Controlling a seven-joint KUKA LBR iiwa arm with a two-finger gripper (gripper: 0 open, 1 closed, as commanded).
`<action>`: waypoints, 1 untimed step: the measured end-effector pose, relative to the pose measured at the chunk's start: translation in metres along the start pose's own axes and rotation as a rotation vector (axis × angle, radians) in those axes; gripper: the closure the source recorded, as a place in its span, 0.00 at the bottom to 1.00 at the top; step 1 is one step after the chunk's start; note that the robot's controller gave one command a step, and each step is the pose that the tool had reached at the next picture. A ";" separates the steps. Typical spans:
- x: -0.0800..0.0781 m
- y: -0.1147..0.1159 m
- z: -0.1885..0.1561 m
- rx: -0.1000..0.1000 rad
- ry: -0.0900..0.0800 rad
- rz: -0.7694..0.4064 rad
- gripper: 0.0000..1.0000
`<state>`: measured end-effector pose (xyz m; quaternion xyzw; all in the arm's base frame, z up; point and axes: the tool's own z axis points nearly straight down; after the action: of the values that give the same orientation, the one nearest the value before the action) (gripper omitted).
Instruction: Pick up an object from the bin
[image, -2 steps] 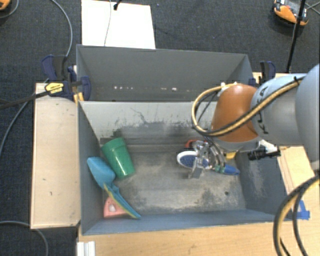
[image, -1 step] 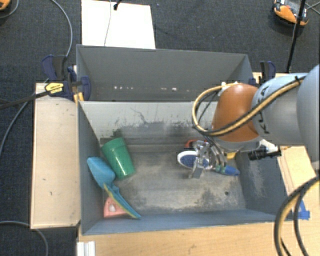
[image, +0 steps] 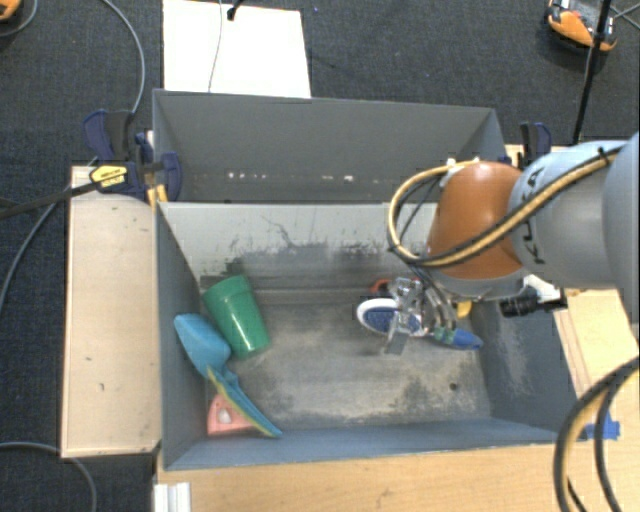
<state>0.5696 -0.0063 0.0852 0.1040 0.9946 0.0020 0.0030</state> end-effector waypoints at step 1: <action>-0.001 0.000 -0.012 -0.001 -0.004 0.001 1.00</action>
Offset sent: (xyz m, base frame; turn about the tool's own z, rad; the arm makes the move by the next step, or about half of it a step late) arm 0.0000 0.0001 0.0085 0.0000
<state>0.5707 -0.0063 0.0974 0.1043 0.9945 0.0022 0.0051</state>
